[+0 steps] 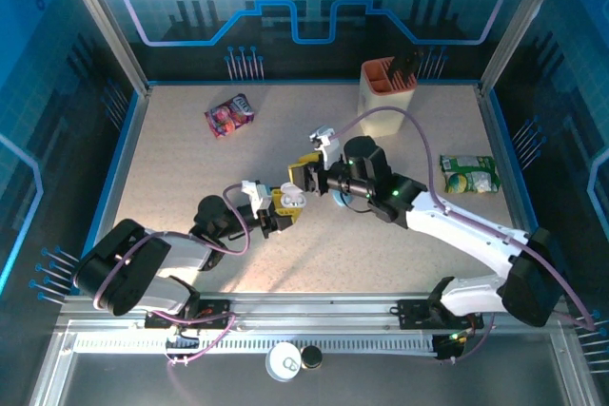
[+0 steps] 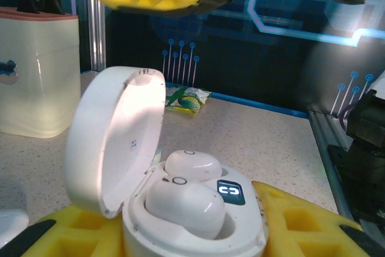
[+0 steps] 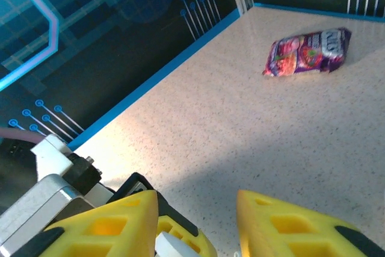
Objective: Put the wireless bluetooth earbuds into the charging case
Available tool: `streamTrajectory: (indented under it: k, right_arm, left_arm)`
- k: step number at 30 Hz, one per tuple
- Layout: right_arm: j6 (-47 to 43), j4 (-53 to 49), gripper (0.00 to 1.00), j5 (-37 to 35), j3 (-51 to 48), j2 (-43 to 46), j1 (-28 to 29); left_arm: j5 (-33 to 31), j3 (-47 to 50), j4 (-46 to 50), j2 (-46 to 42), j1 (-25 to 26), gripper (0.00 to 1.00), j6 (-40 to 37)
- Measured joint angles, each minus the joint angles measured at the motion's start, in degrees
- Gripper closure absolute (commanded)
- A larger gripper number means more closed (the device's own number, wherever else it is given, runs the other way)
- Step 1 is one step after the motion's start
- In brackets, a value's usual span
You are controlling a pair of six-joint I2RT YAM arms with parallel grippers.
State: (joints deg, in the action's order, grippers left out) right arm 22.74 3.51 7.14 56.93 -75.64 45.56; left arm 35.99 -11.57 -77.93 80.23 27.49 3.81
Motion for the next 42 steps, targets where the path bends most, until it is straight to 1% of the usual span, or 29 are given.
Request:
streamTrajectory:
  k: [4,8,13,16,19,22,24,27,30,33,40,42]
  right_arm:
    - [-0.04,-3.52,0.64,1.62,0.20,-2.08,0.00]
    - [-0.33,-4.46,0.65,3.26,0.17,-1.84,-0.24]
    - [-1.16,-6.08,0.64,6.71,-1.46,0.33,-0.26]
    - [-0.92,-6.45,0.63,7.10,-3.19,2.60,-0.26]
    - [0.90,-5.64,0.52,7.93,-4.83,5.33,-1.01]
    - [5.97,-2.19,0.39,10.21,-7.65,7.45,-4.15]
    - [9.94,-0.66,0.34,12.22,-9.14,7.58,-6.45]
    - [15.74,1.25,0.31,16.48,-10.40,6.27,-8.09]
    - [21.35,5.57,0.31,21.57,-11.78,4.15,-8.02]
    - [25.99,10.32,0.32,25.14,-13.42,2.25,-7.96]
    - [31.52,17.35,0.37,29.94,-13.77,-1.38,-6.75]
    - [32.35,18.58,0.42,30.69,-13.77,-1.97,-6.62]
  left_arm:
    - [0.00,-0.35,0.13,-0.02,0.00,0.67,0.76]
    - [-1.09,-0.33,0.70,-0.02,0.00,0.67,0.81]
    - [-2.99,-0.35,0.39,-0.50,0.00,0.67,0.83]
    - [-3.39,-0.42,-0.02,-0.79,0.00,0.67,0.81]
    - [-3.39,-0.48,0.00,-0.81,0.00,0.67,0.81]
    - [-3.45,-0.61,0.02,-1.64,0.00,0.67,0.79]
    - [-3.78,-0.61,0.02,-2.80,0.00,0.66,0.76]
    - [-4.24,-0.61,-0.04,-4.76,0.00,0.66,0.74]
    - [-4.26,-0.61,-0.39,-6.03,0.00,0.66,0.72]
    - [-4.24,-0.59,-0.17,-6.36,0.00,0.66,0.72]
    - [-3.89,-0.61,0.02,-6.36,0.17,0.66,0.72]
    - [-3.58,-0.61,0.04,-6.36,0.20,0.66,0.70]
